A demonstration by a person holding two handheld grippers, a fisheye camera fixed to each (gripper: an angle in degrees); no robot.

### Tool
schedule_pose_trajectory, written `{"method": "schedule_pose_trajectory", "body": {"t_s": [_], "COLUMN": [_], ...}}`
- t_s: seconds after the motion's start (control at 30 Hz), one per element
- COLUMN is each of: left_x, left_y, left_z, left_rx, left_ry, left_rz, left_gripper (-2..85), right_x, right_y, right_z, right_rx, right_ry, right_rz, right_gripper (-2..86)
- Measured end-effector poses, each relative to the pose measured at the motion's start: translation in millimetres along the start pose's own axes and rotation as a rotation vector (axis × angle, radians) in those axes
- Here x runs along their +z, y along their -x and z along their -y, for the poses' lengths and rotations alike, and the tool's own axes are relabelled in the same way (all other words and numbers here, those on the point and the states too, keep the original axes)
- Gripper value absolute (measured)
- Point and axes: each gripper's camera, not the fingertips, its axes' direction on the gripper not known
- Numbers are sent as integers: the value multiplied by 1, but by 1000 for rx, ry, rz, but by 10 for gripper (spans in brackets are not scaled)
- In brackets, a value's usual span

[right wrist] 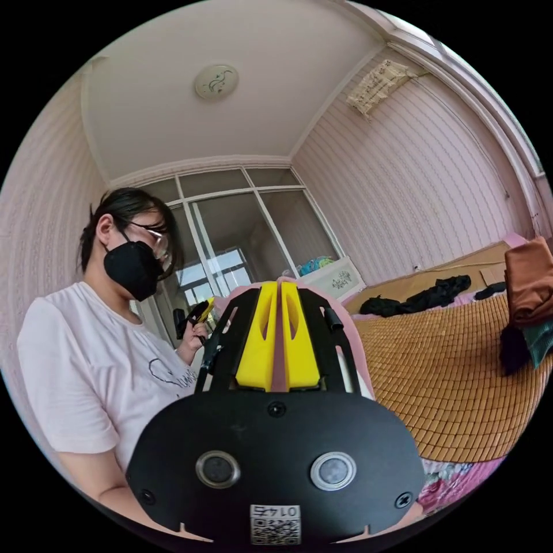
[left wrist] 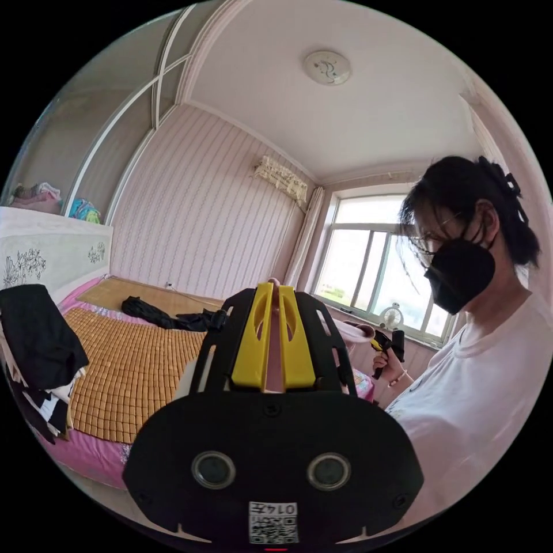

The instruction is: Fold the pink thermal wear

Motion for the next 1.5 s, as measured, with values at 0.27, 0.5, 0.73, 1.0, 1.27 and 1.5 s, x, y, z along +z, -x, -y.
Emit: {"method": "schedule_pose_trajectory", "body": {"t_s": [0.27,0.5,0.73,1.0,1.27,1.5], "left_x": [-62,73,117,103,188,216], "left_y": [-3,114,120,129,224,245], "left_z": [80,116,266,216,-82,-217], "left_rx": [90,-67,22,90,-218,-230], "left_ry": [-166,96,-238,-126,659,1022], "left_rz": [-31,39,96,96,287,390], "left_gripper": [-10,-10,-10,-9,-9,-7], "right_x": [45,175,242,253,304,328], "right_y": [42,-85,-24,-46,-243,-236], "right_z": [60,86,266,173,-155,-204], "right_rx": [-233,36,-319,-380,558,534], "right_ry": [-24,181,-106,11,612,811], "right_rz": [84,-167,-201,-224,-434,-734], "right_gripper": [3,1,1,2,1,9]}}
